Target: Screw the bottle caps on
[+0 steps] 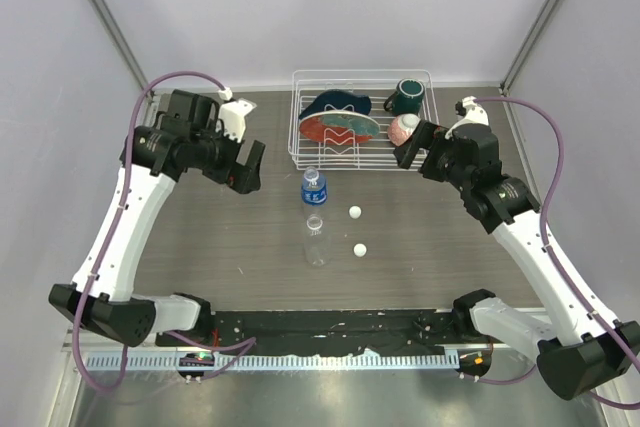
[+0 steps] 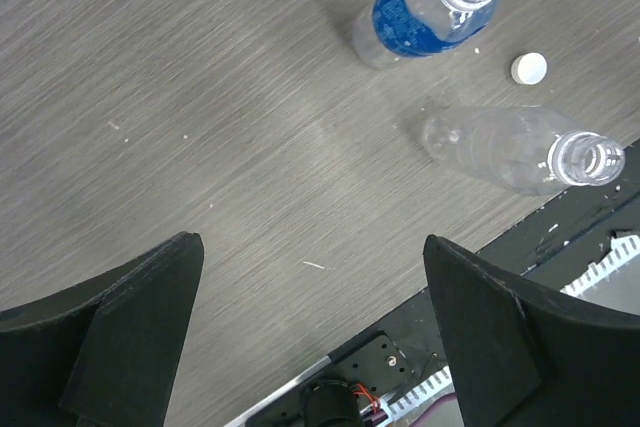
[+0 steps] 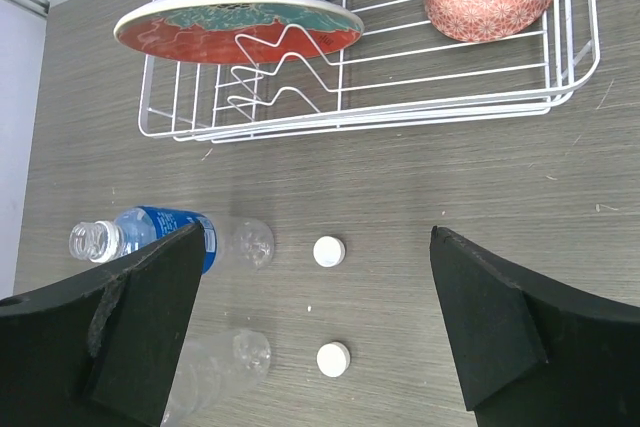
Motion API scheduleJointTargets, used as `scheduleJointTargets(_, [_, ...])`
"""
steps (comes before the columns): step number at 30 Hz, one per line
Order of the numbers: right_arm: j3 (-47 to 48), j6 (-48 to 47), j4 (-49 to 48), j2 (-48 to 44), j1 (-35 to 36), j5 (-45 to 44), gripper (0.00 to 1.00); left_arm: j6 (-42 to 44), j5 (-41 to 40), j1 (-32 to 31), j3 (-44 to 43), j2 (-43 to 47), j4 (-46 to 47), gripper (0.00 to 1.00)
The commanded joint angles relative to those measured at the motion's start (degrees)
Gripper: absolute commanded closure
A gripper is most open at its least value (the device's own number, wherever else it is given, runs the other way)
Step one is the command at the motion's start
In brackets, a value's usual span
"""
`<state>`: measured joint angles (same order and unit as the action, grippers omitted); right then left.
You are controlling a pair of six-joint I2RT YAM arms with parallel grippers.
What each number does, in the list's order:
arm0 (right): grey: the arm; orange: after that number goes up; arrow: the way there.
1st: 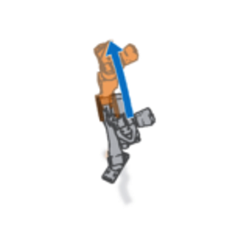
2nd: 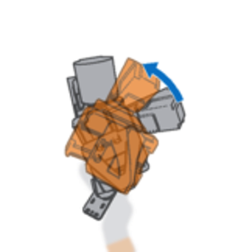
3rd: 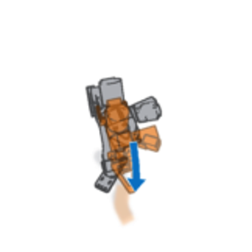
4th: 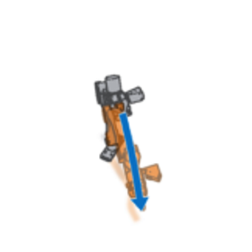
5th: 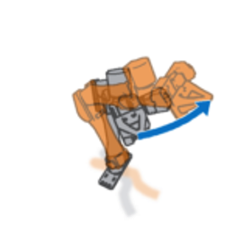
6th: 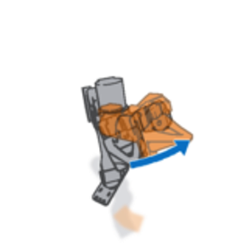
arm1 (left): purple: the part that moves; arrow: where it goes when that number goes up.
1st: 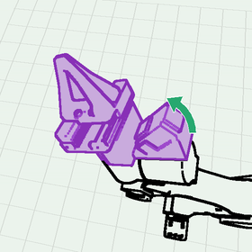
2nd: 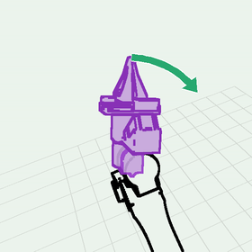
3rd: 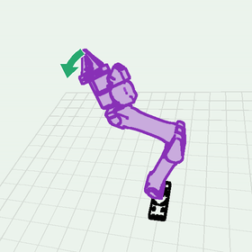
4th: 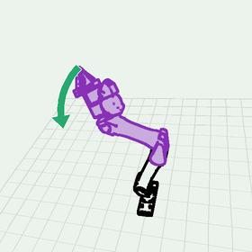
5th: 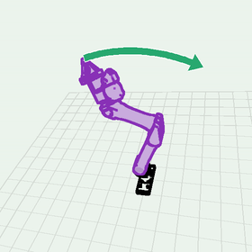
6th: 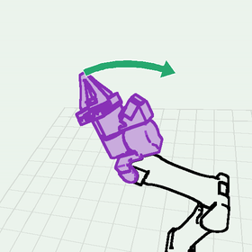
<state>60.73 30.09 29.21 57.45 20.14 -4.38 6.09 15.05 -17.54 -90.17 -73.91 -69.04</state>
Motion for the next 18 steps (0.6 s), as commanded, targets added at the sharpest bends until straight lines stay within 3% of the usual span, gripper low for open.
scheduleJointTargets(1, [0.53,-0.2,-0.3,-0.59,0.07,0.43,0.0,0.94,4.19,-1.26,-4.13,-1.32,-0.75,0.03])
scheduleJointTargets(3, [1.58,-0.82,0.49,0.29,0.16,-0.71,0.0,1.9,1.75,-6.08,-6.84,-2.55,-1.01,0.08])
scheduleJointTargets(7, [2.64,-1.34,1.55,0.3,0.07,-3.61,0.0,4.01,-12.3,-18.82,-12.73,-8.69,-2.16,0.14])
scheduleJointTargets(9, [3.16,-1.43,2.69,-0.14,0.07,-6.85,0.0,5.25,-18.87,-24.54,-14.85,-10.72,-2.94,0.1])
scheduleJointTargets(11, [3.78,-1.43,4.87,-1.28,0.16,-9.75,0.03,6.92,-20.05,-27.71,-19.15,-14.31,-4.17,0.07])
scheduleJointTargets(18, [4.57,-0.56,10.6,-8.22,0.07,-20.31,0.4,8.59,-16.02,-32.47,-30.85,-26.8,-4.35,0.12])
